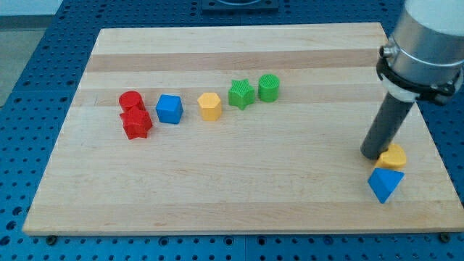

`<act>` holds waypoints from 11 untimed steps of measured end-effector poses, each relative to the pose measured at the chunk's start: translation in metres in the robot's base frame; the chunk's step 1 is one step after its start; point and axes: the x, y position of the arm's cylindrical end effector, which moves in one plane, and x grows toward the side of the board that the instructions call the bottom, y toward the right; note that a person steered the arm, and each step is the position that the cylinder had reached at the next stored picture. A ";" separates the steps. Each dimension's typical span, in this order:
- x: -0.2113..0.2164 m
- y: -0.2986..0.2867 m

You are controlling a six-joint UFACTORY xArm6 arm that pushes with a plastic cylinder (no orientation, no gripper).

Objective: Move the arm above the cube

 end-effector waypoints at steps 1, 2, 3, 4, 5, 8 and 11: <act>0.012 -0.003; 0.010 -0.014; 0.012 -0.082; 0.016 -0.180; 0.015 -0.254; -0.019 -0.498; -0.154 -0.301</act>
